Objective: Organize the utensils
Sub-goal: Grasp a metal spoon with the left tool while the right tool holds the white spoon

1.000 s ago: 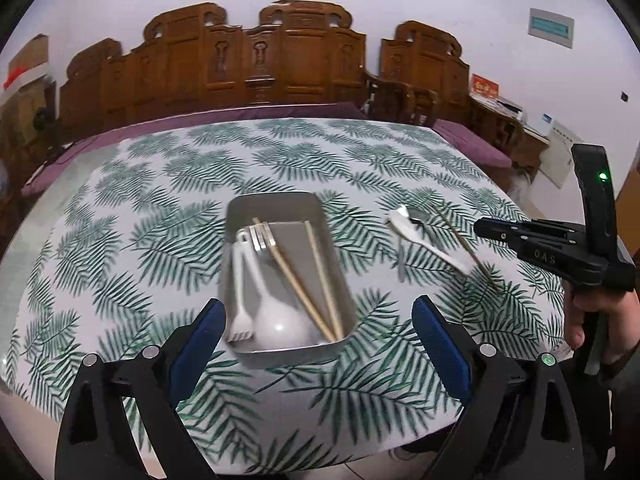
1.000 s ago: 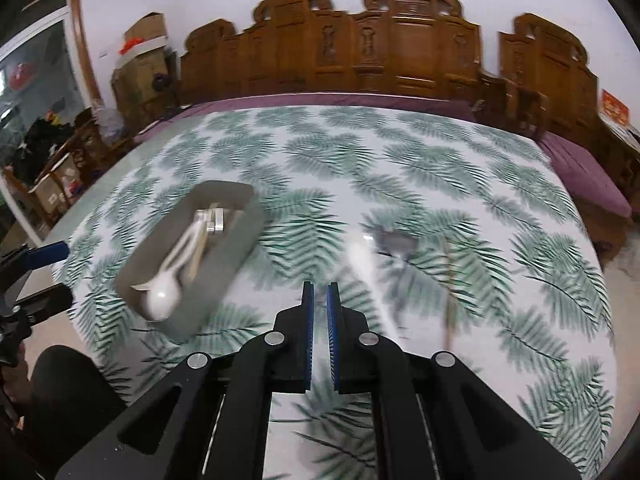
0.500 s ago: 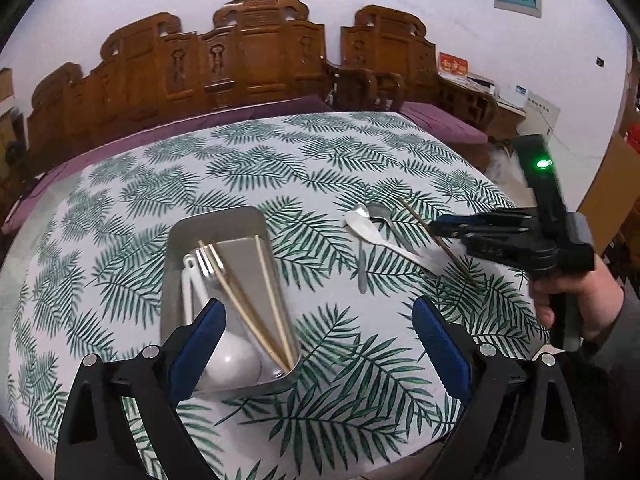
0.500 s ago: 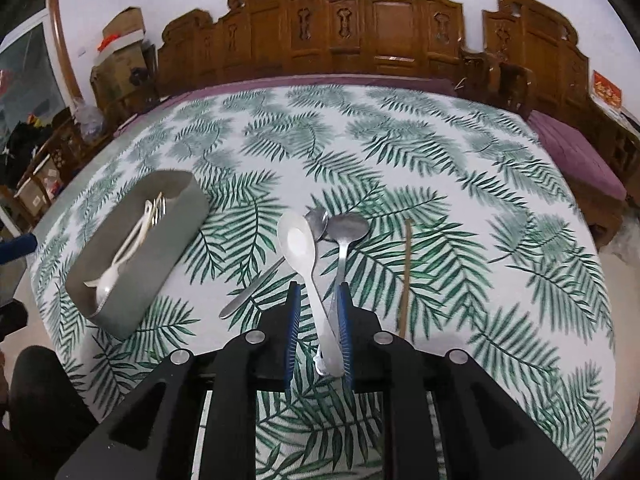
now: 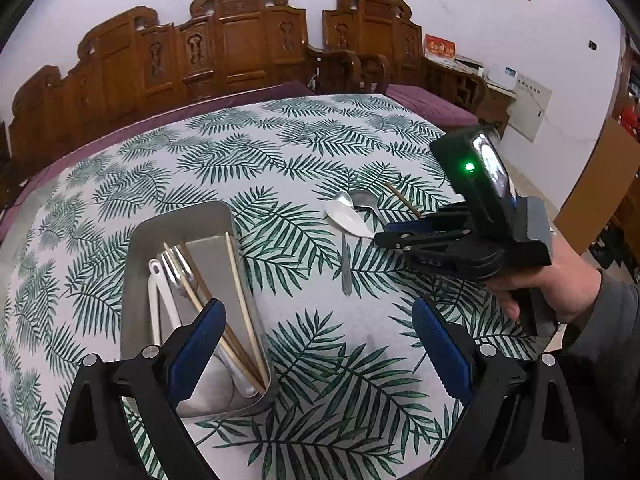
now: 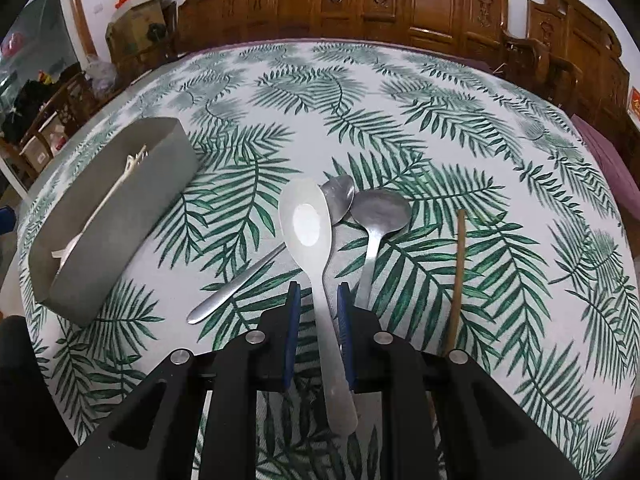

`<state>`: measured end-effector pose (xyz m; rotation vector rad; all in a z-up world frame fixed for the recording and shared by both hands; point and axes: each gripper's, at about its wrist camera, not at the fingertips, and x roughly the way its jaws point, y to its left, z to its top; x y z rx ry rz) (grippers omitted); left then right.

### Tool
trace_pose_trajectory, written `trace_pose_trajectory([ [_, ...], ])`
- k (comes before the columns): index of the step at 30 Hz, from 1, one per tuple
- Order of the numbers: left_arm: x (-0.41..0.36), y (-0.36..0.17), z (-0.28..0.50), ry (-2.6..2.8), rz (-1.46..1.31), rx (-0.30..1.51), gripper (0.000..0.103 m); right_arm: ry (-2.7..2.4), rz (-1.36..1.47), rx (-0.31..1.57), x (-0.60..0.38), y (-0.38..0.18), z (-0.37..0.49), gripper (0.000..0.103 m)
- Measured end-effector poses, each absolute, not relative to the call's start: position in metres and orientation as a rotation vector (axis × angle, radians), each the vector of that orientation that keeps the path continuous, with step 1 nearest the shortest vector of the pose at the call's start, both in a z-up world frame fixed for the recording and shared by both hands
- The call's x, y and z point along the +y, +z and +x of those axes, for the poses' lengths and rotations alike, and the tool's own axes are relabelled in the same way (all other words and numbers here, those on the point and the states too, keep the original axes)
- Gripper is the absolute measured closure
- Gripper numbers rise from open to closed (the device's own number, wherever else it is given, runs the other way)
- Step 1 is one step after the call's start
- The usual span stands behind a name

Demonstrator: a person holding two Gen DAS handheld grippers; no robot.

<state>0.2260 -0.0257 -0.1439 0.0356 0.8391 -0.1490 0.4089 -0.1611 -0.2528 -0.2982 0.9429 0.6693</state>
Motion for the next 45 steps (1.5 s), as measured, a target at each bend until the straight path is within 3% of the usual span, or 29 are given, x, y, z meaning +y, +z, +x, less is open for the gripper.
trace_pose_trajectory([
  [6,-0.025,-0.149,0.233,-0.148,0.035,0.854,0.013,0.671,-0.361,0.953,-0.155,-0.256,0.404,0.081],
  [10,-0.023,-0.151,0.24,-0.133,0.036,0.866,0.013,0.666,-0.386,0.955,-0.155,-0.256,0.403,0.093],
  [32,-0.063,-0.182,0.334,-0.167,0.039,0.966,0.017,0.58,-0.15,0.909,-0.234,-0.236,0.428,0.094],
  [38,-0.076,-0.197,0.364,-0.168,0.066,1.003,0.034,0.57,-0.111,0.913,-0.247,-0.238,0.434,0.094],
  [43,-0.084,-0.213,0.393,-0.156,0.084,1.051,0.057,0.575,-0.105,0.917,-0.248,-0.239,0.433,0.094],
  [45,-0.084,-0.219,0.402,-0.138,0.09,1.066,0.057,0.578,-0.104,0.92,-0.247,-0.24,0.433,0.094],
])
